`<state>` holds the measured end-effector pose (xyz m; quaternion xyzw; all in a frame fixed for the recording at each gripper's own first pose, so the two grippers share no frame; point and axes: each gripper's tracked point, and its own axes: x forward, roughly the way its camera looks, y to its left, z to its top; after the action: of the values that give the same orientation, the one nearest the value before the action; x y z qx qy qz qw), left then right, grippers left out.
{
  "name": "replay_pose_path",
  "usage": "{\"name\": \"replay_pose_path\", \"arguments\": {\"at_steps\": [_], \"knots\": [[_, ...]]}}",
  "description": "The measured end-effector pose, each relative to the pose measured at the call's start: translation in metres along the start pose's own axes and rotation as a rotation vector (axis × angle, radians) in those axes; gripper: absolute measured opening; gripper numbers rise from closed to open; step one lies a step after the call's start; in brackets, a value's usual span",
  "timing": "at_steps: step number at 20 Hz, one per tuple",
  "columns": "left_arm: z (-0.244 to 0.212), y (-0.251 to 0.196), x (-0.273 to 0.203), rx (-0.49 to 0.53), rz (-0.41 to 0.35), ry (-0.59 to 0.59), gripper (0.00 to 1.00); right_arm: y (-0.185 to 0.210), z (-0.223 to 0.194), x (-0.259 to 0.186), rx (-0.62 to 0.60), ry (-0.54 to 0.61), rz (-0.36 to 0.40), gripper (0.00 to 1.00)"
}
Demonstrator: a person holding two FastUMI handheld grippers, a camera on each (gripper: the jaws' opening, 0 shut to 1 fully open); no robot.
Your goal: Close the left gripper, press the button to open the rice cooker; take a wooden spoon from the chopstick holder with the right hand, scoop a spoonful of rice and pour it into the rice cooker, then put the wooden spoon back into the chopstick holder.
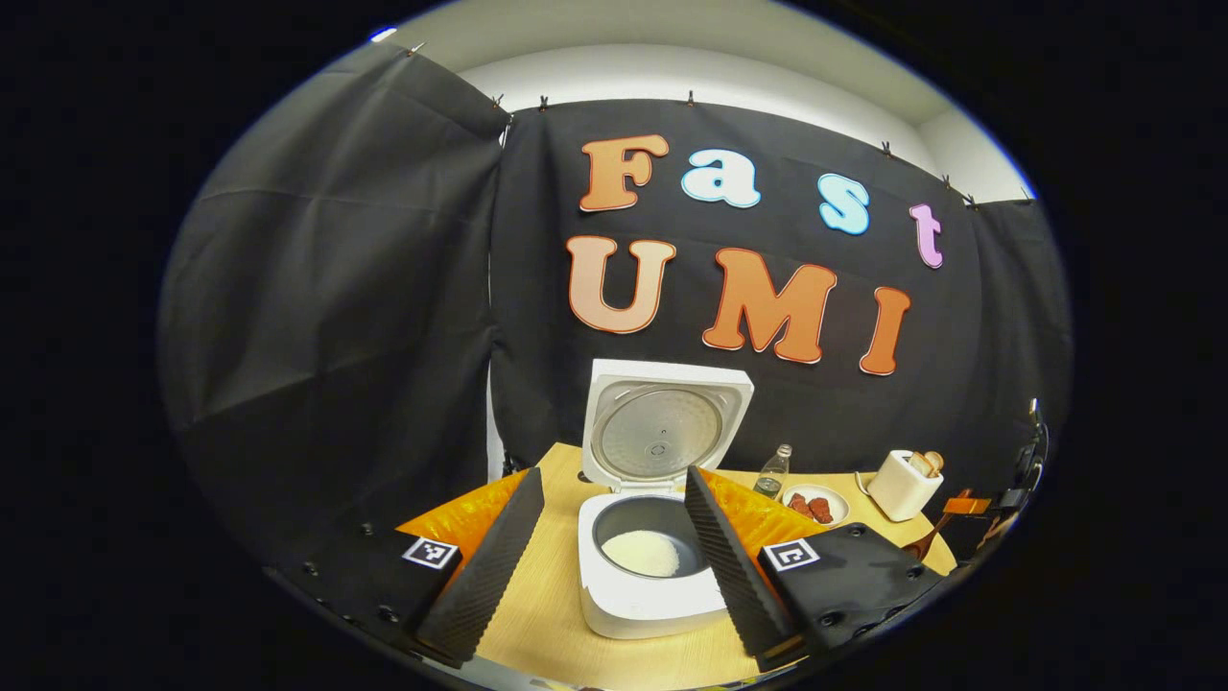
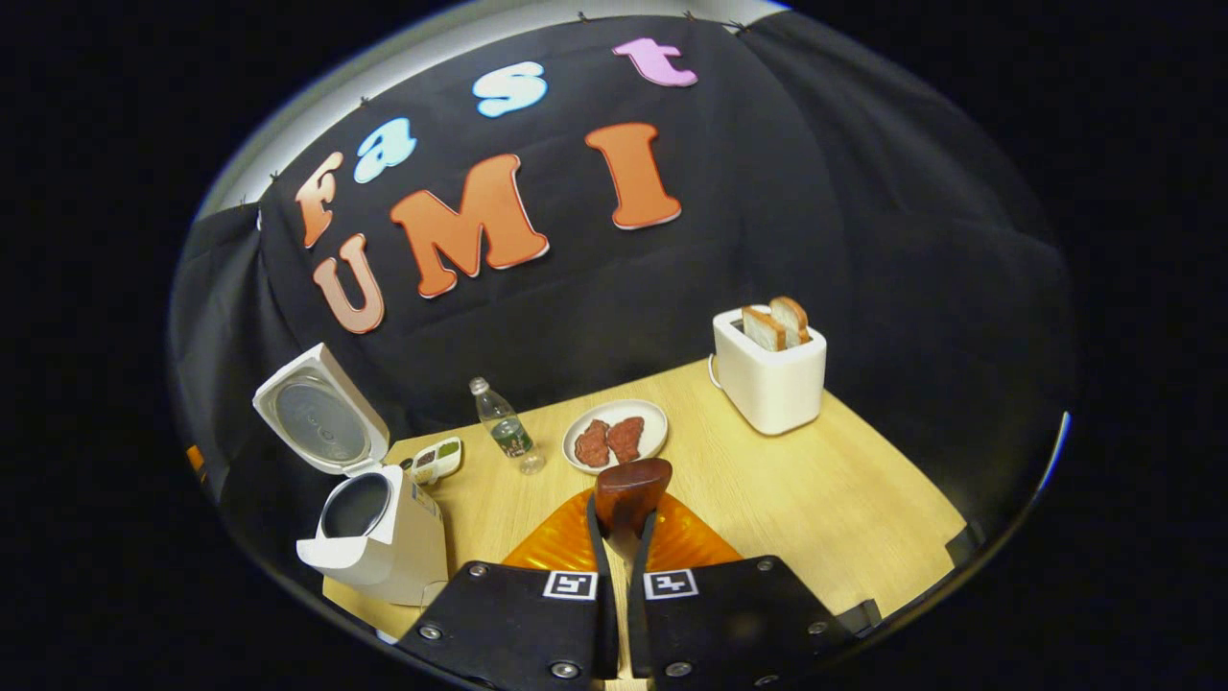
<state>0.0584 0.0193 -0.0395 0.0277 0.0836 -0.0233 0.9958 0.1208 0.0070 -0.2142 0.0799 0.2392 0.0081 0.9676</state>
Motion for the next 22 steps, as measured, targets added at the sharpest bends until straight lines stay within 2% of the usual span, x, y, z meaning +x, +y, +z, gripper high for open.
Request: {"name": "replay_pose_path", "arguments": {"at_steps": [5, 9, 12, 16, 17, 18, 20, 22], "knots": [[0.008, 0.013, -0.007, 0.008, -0.019, -0.015, 1.00, 0.062, 0.005, -0.040, -0.062, -0.070, 0.087, 0.04], [0.011, 0.018, -0.010, 0.016, -0.027, -0.022, 1.00, 0.089, -0.032, -0.040, -0.187, -0.031, 0.087, 0.03], [0.010, 0.020, -0.010, 0.043, -0.030, -0.021, 1.00, 0.103, -0.059, -0.025, -0.215, 0.006, 0.098, 0.04], [0.005, 0.024, -0.011, 0.040, -0.033, -0.002, 1.00, 0.104, -0.096, -0.006, -0.260, 0.040, 0.075, 0.04], [0.002, 0.026, -0.010, 0.037, -0.032, 0.004, 1.00, 0.101, -0.104, -0.003, -0.265, 0.044, 0.068, 0.00], [0.001, 0.028, -0.009, 0.038, -0.030, 0.011, 1.00, 0.098, -0.112, 0.000, -0.265, 0.043, 0.060, 0.04], [-0.004, 0.032, -0.008, 0.045, -0.024, 0.027, 1.00, 0.090, -0.122, 0.008, -0.245, 0.022, 0.039, 0.04], [-0.005, 0.034, -0.007, 0.059, -0.017, 0.037, 1.00, 0.084, -0.126, 0.013, -0.174, -0.011, 0.032, 0.04]]}}
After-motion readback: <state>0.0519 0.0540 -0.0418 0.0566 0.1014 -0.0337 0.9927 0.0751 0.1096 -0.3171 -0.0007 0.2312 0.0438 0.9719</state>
